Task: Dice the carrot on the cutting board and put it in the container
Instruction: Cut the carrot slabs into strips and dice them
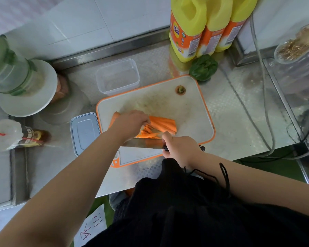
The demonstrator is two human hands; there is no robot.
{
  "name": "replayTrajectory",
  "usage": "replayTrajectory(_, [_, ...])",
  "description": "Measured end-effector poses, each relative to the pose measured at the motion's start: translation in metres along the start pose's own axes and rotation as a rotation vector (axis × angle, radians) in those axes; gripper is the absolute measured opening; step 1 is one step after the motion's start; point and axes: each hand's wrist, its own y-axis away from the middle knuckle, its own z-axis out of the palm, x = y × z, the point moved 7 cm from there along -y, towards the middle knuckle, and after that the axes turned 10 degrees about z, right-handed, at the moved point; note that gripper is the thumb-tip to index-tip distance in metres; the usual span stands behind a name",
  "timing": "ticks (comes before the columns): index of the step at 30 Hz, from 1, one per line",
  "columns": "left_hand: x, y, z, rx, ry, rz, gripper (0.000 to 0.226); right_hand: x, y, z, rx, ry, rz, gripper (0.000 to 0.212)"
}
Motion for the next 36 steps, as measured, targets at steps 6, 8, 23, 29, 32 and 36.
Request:
replayTrajectory(6, [0.020,0.076,-0.066,1.062,-0.021,0.190,0.016,0.036,-0.005,-0.018,0.030,-0.231,0.244,0.014])
replayTrajectory(8, [0.030,0.082,-0.042,1.043,-0.118,0.306,0.017,0.049,-0.010,-0.021,0.010,-0.356,0.322,0.015])
replayTrajectory(23, [0.002,0.015,0.052,0.180,-0.302,0.438,0.064,0.061,-0.013,-0.024,0.070,-0.501,0.415,0.015])
replayTrajectory(29, [0.001,0.010,0.067,0.239,-0.420,0.511,0.052,0.063,-0.014,-0.023,0.066,-0.482,0.426,0.016])
replayTrajectory(32, [0.003,0.009,0.071,0.297,-0.437,0.513,0.045,0.064,-0.012,-0.022,0.068,-0.468,0.430,0.017])
replayTrajectory(36, [0.010,0.011,0.072,0.369,-0.459,0.486,0.039,0.063,-0.010,-0.018,0.058,-0.471,0.432,0.017])
